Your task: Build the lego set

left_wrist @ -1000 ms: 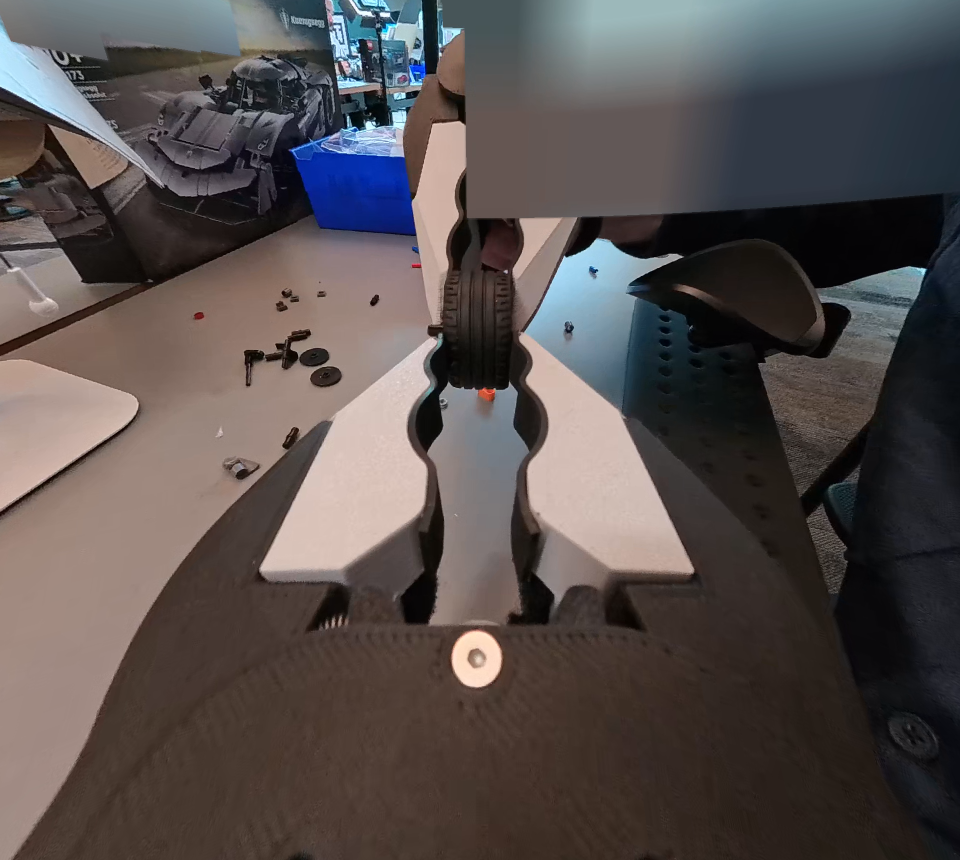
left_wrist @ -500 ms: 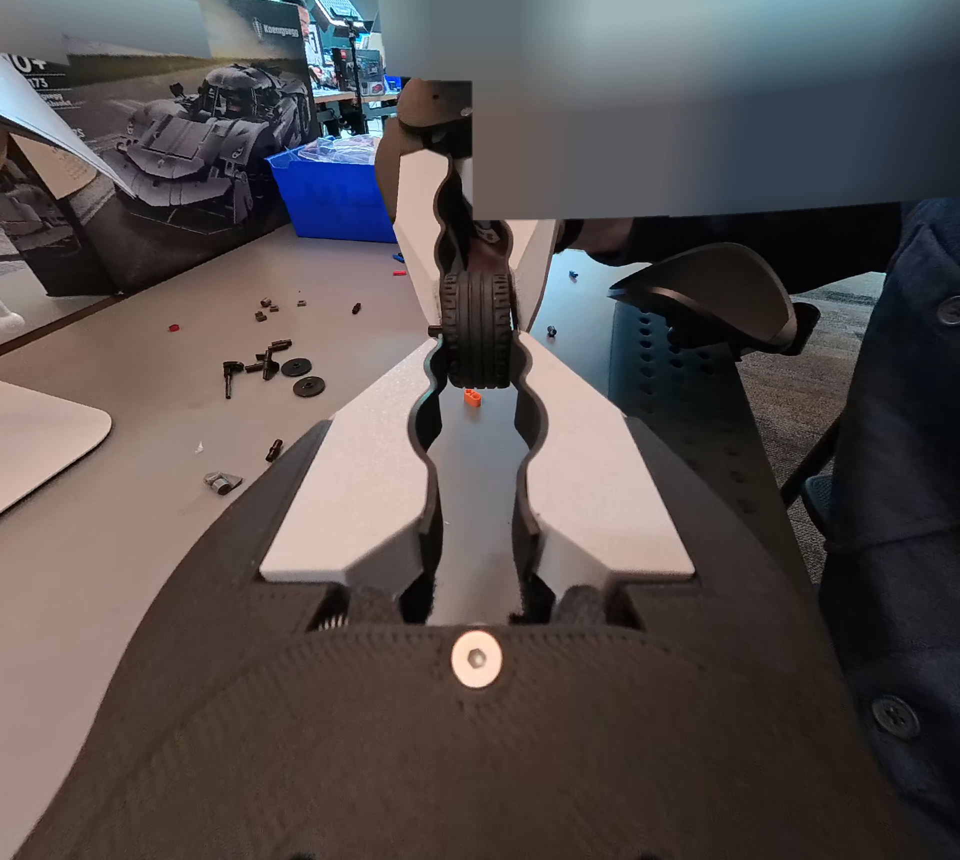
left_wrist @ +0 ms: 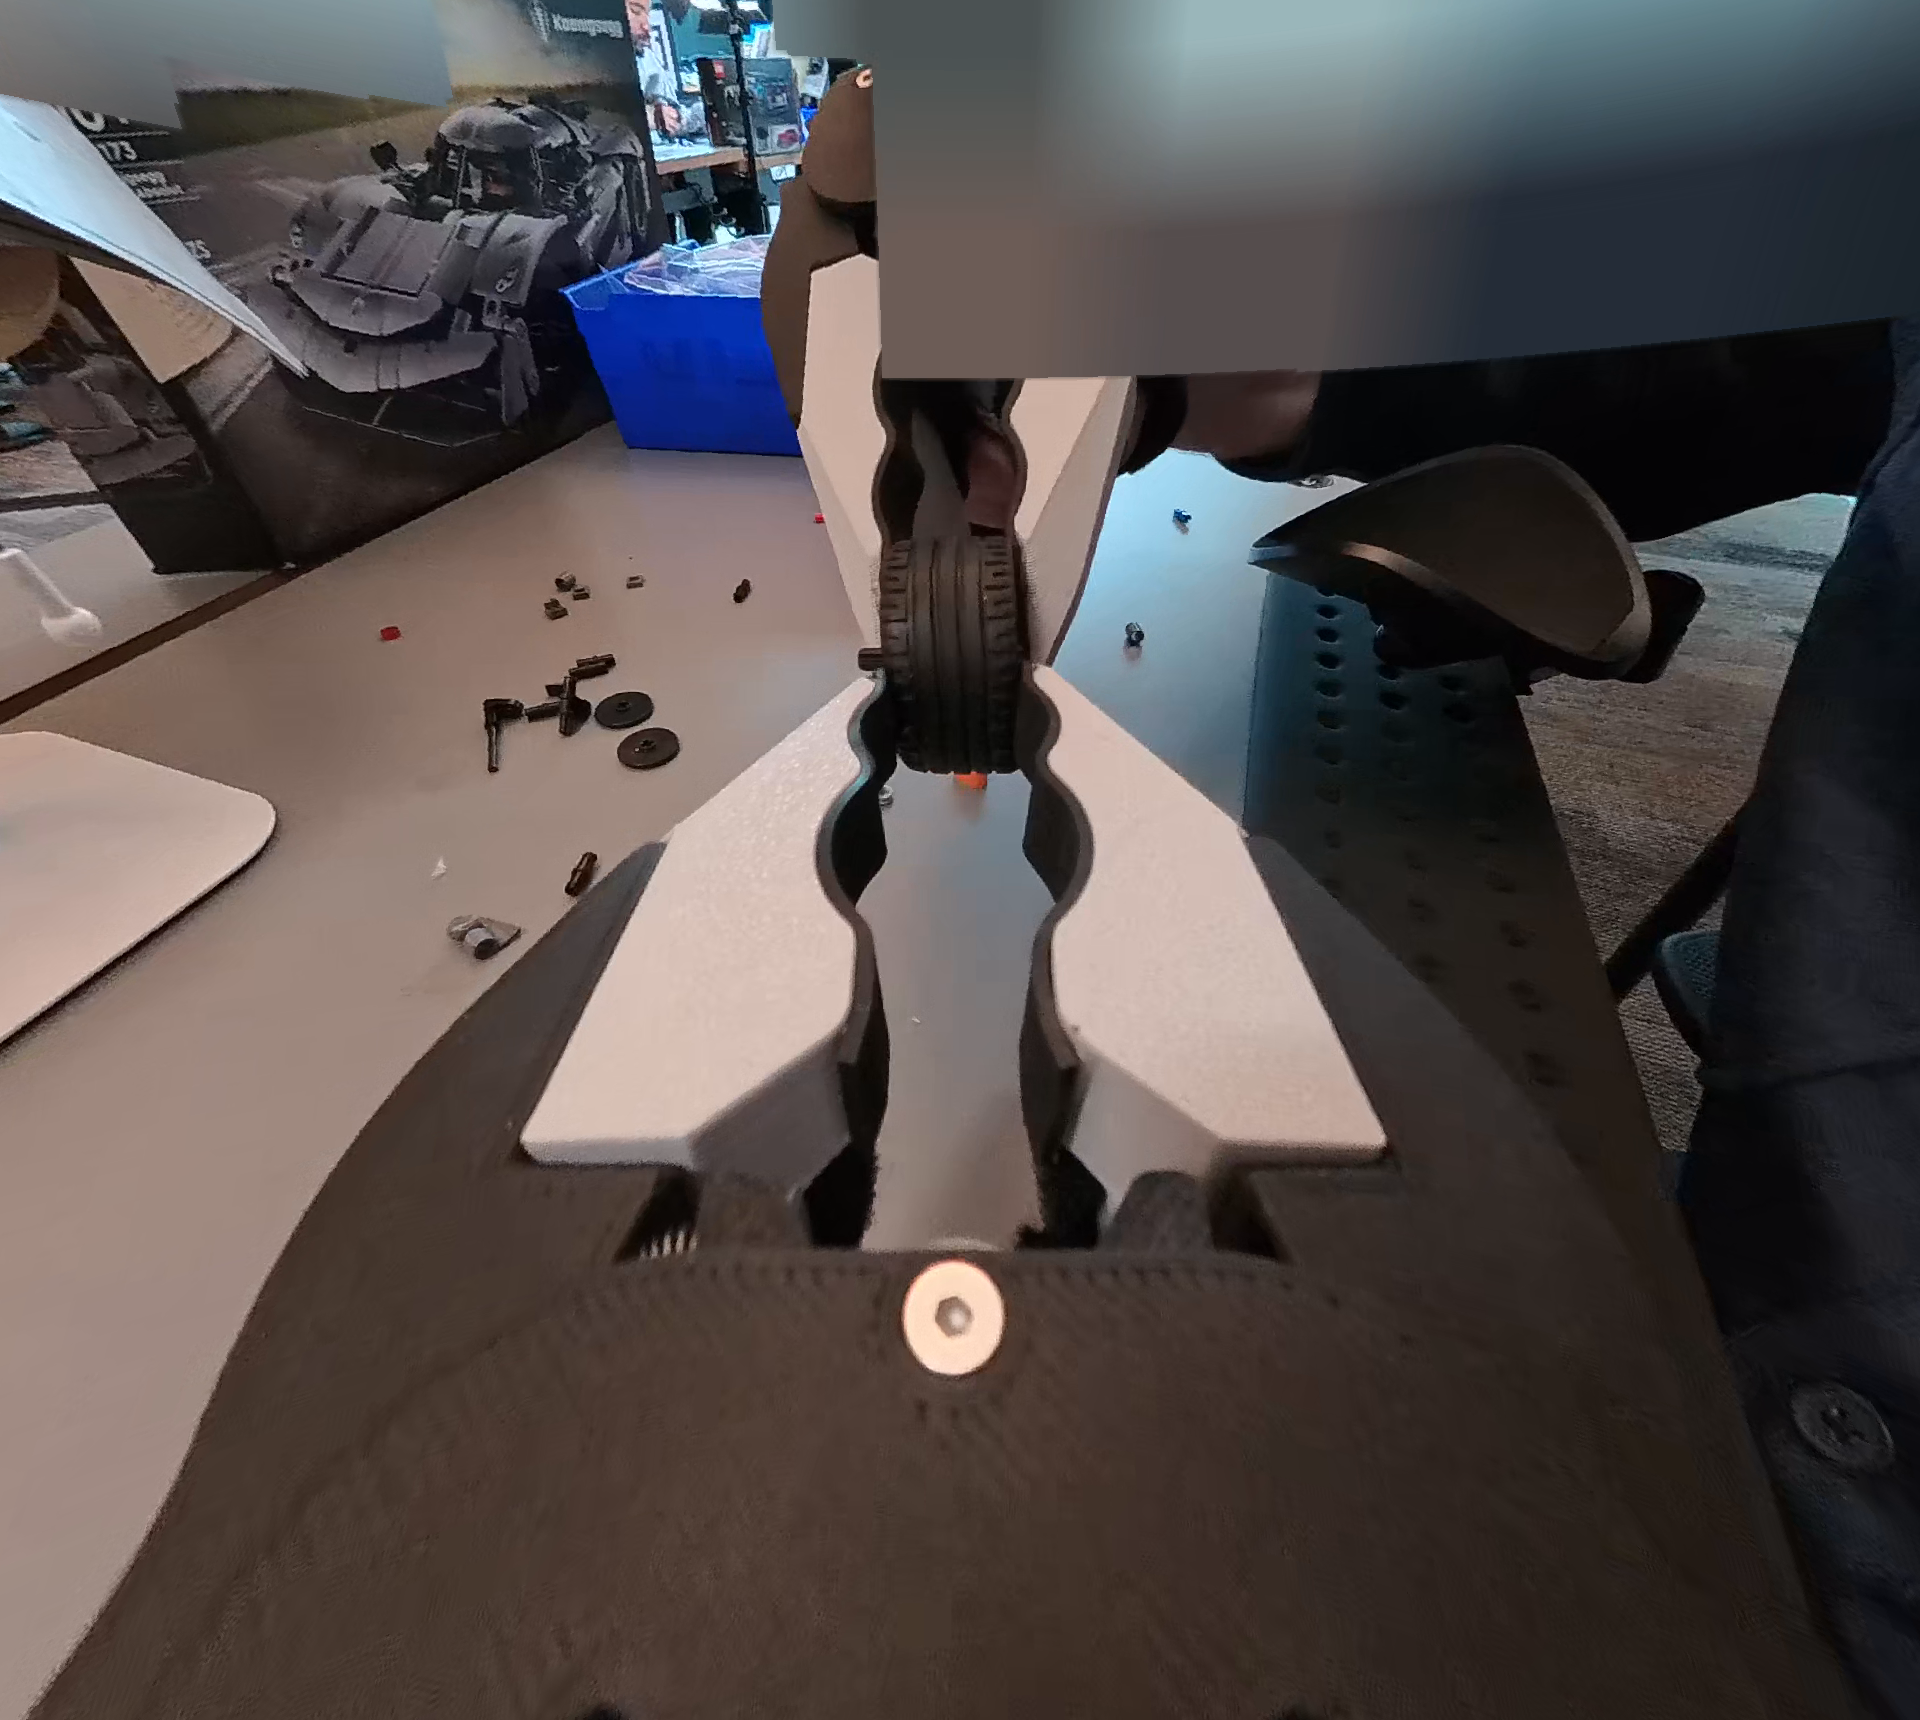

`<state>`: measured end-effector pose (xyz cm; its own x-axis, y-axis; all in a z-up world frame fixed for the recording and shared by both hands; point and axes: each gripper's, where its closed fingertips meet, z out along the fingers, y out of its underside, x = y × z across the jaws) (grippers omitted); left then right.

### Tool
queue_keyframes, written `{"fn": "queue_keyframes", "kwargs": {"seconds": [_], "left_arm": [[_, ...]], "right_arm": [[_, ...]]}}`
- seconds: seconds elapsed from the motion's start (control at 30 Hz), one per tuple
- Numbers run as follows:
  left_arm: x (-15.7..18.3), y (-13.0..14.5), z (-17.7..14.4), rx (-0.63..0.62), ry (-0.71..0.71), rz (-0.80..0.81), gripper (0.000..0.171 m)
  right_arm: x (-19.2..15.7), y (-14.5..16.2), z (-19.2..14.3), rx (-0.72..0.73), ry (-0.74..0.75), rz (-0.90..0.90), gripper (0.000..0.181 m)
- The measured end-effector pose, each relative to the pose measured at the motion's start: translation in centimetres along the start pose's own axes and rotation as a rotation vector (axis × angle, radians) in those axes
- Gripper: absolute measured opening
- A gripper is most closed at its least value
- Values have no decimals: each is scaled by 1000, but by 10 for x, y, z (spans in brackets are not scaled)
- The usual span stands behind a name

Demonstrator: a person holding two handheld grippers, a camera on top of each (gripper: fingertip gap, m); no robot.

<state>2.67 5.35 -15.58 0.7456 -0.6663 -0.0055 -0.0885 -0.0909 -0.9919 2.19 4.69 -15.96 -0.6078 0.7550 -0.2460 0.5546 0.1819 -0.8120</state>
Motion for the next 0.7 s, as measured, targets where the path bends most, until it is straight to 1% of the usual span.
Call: {"fn": "queue_keyframes", "kwargs": {"seconds": [0.07, 0.17, 0.27, 0.33, 0.5, 0.57, 0.7], "left_arm": [[-2, 3, 1, -23, -23, 20, 19], [-2, 2, 0, -13, -20, 4, 19], [-2, 0, 0, -5, -15, 3, 19], [-3, 0, 0, -11, -32, 34, 19], [-3, -1, 0, -4, -31, 37, 20], [-4, 1, 1, -13, -35, 28, 20], [-4, 1, 1, -8, -25, 10, 20]], "right_arm": [[1, 0, 0, -4, 21, -11, 20], [1, -2, 0, 6, 17, 1, 20], [0, -3, 0, 45, -27, 48, 22], [-1, -6, -2, 81, -47, 66, 24], [-2, -8, -3, 114, -69, 90, 27], [1, -7, -2, 109, -40, 67, 24], [1, -5, -2, 102, -27, 52, 23]]}}
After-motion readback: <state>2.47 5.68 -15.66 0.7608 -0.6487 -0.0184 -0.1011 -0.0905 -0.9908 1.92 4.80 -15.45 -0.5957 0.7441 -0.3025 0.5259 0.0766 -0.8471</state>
